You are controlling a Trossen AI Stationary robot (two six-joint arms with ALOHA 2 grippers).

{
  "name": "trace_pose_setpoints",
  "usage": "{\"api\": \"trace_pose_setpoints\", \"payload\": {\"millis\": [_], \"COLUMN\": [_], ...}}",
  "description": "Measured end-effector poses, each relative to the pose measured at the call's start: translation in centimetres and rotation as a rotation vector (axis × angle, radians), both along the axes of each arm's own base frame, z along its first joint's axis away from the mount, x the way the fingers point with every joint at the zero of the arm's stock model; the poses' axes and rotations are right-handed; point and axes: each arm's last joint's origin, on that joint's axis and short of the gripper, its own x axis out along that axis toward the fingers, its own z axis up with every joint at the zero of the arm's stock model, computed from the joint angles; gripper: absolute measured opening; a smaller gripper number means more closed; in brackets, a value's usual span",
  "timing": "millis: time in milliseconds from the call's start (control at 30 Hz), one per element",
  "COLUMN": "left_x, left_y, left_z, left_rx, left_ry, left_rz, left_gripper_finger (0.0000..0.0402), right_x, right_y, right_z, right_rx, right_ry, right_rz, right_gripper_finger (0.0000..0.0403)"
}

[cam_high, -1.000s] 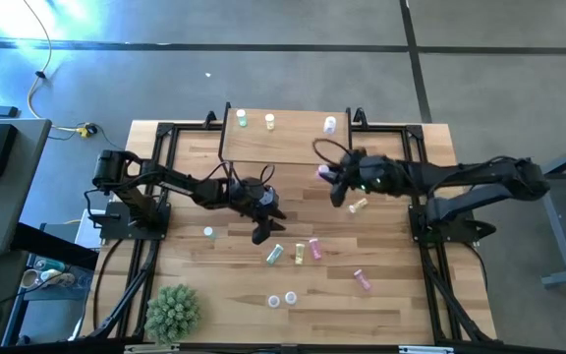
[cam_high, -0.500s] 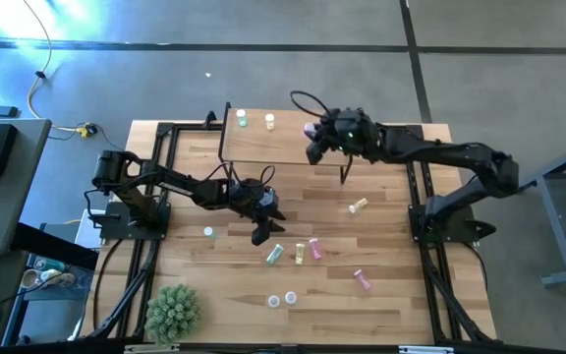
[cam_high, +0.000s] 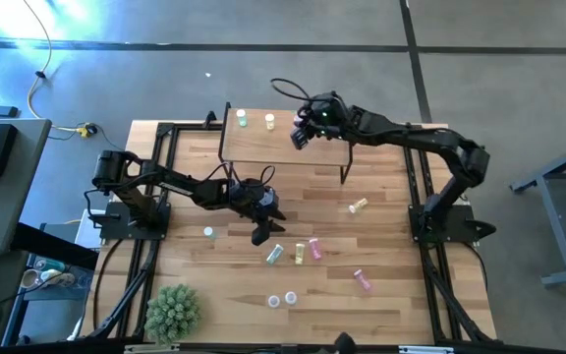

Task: Pick and place medicine bottles onto shelf by color
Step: Put the top pink pill bottle on the shelf

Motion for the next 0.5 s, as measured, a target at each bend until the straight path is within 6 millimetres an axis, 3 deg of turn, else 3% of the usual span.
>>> {"api": "trace_pose_setpoints", "payload": {"millis": [500], "left_x": [0.0], "left_y": [0.0], "left_z": [0.0], "left_rx": [0.012], "left_ry": [0.001], "left_rz": [-0.009], "left_gripper_finger": [0.0186], "right_x": [-0.1], "right_y": [-1.2], "right_z": [-1.3], "right_rx": [0.033], "right_ry": [0.075], "right_rz": [-0.034], "right_gripper_finger": [0.0099]}}
